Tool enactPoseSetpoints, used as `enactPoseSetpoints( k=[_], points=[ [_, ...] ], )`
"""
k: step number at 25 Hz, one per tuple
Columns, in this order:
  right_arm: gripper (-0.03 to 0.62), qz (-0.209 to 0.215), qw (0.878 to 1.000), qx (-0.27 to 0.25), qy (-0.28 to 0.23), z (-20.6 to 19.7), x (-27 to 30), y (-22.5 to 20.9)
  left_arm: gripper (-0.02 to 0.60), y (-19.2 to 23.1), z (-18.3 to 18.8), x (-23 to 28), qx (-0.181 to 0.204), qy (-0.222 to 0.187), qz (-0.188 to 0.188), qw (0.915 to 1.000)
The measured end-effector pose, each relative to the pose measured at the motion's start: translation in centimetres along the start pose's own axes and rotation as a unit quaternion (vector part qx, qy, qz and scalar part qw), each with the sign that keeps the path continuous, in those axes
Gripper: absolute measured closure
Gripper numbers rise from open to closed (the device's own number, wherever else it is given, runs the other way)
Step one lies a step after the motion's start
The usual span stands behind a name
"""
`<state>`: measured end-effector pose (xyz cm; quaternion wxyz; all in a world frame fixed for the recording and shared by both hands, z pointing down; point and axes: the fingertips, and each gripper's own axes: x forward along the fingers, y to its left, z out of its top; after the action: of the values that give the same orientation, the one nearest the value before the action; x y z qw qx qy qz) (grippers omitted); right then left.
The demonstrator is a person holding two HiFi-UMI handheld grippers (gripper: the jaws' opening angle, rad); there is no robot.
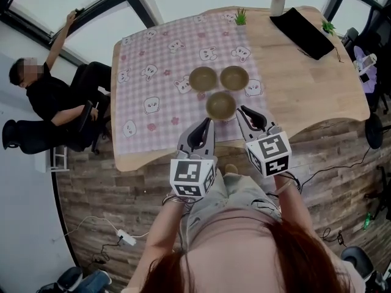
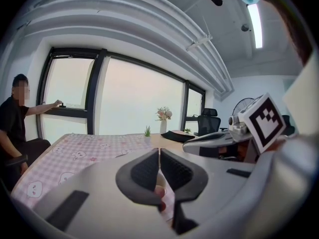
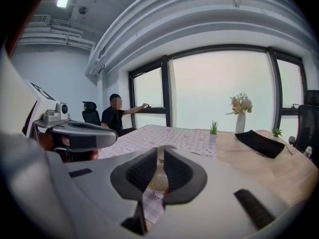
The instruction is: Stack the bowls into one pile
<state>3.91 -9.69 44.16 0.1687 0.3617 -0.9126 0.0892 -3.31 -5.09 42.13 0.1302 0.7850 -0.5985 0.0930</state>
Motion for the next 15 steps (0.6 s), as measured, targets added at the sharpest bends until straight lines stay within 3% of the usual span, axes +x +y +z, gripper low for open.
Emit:
enactPoseSetpoints(
  k=[15],
  points=[
    [0.533, -0.029, 0.998, 0.017, 0.06, -3.6, 5.6, -1.5, 0.566, 3.3, -0.9, 3.5, 0.001, 0.014, -0.028, 0.9995]
  ],
)
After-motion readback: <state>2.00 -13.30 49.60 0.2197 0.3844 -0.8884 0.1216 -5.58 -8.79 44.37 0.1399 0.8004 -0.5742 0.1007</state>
